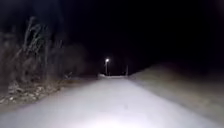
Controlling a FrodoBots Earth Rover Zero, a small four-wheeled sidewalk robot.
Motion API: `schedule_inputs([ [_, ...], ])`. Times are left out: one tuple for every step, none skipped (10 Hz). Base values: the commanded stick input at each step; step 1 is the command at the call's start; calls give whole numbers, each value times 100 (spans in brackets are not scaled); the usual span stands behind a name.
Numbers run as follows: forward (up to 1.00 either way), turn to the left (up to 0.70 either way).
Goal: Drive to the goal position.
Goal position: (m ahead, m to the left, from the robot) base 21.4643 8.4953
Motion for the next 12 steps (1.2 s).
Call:
schedule_inputs([
  [70, 0],
  [70, 0],
  [70, 0],
  [70, 0],
  [70, 0],
  [70, 0],
  [70, 12],
  [70, 14],
  [70, 14],
  [70, 7],
  [70, 0],
  [70, 0],
])
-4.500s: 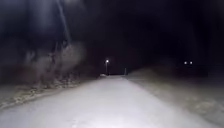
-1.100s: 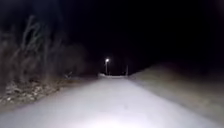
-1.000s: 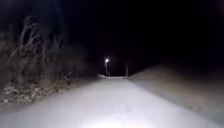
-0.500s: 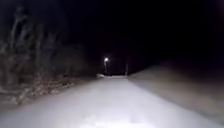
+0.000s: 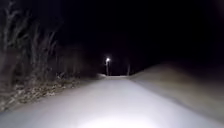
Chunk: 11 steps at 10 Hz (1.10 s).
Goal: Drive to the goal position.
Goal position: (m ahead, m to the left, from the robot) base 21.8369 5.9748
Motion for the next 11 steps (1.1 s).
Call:
schedule_inputs([
  [70, 0],
  [70, 0],
  [70, 0],
  [70, 0],
  [70, 0],
  [70, 0],
  [70, 0],
  [70, 0],
  [70, 0],
  [70, 0],
  [70, 0],
])
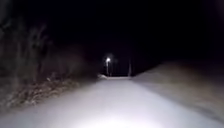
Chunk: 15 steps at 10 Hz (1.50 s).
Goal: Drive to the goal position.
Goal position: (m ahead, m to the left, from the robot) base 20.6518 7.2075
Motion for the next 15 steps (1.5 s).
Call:
schedule_inputs([
  [70, 0],
  [70, 0],
  [70, 0],
  [70, 0],
  [70, 0],
  [70, 0],
  [70, 0],
  [70, 0],
  [70, 0],
  [70, 0],
  [70, 0],
  [70, 0],
  [70, 0],
  [70, 0],
  [70, 0],
])
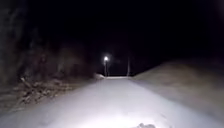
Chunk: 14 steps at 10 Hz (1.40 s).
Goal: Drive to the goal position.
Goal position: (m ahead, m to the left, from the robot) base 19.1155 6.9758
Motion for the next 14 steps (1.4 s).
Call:
schedule_inputs([
  [70, 0],
  [70, 4],
  [70, 14],
  [70, 14],
  [70, 14],
  [70, 4],
  [70, 0],
  [70, 0],
  [70, 0],
  [70, 0],
  [70, 0],
  [70, 0],
  [70, 0],
  [70, 0],
])
